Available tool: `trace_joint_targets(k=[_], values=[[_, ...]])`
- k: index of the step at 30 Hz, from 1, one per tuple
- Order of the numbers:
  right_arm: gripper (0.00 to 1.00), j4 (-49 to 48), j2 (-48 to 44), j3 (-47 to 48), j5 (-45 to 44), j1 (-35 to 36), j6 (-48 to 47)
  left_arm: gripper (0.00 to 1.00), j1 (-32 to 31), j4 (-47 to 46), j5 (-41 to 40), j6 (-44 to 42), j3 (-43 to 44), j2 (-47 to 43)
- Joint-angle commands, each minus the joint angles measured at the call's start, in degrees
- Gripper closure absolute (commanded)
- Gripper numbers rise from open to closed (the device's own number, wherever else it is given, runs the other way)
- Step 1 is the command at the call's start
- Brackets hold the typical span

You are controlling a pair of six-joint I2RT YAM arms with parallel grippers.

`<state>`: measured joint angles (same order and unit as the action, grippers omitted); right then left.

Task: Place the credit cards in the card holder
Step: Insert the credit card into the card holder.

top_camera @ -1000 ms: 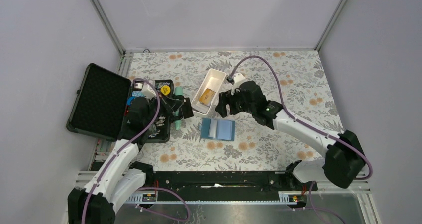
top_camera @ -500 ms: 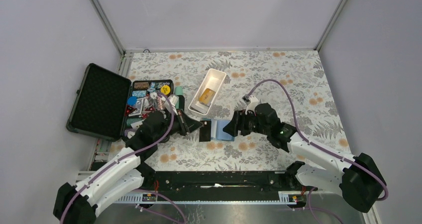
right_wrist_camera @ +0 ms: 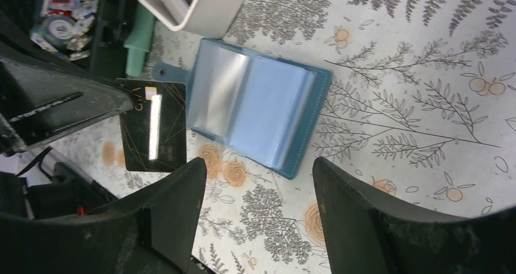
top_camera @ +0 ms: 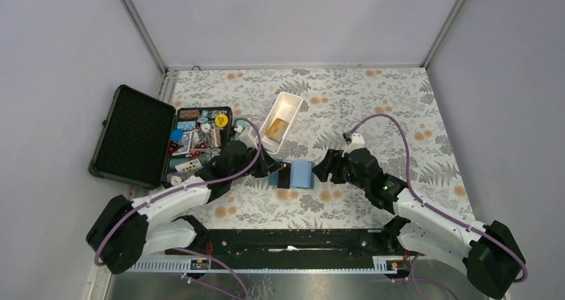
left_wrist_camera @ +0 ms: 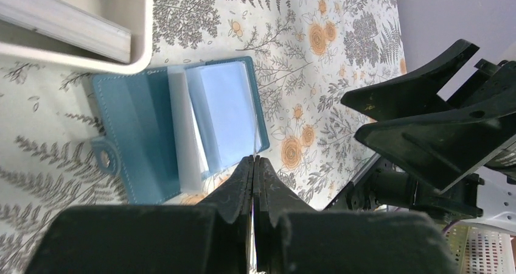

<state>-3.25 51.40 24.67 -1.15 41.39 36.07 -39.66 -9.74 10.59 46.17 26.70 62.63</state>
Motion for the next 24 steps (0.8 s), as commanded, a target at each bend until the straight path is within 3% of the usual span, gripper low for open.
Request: trace_joint_targets(k=[1,10,24], values=[[0.29,-1.22,2.41,0.8,-4.04,-0.19,-0.44,1.0,-0.62,-10.0,-0.73,-0.31,3.92,4.62],[0.33,-4.44,9.17,2.02,-0.5,-0.23,-0.1,1.0,-0.45,-9.28,-4.86,-5.34,7.71,12.0],[0.47,-6.07,20.71,5.71,3.25,-0.19,1.01,1.0,0.37,-6.22,-4.88,-1.84,9.07,16.83]])
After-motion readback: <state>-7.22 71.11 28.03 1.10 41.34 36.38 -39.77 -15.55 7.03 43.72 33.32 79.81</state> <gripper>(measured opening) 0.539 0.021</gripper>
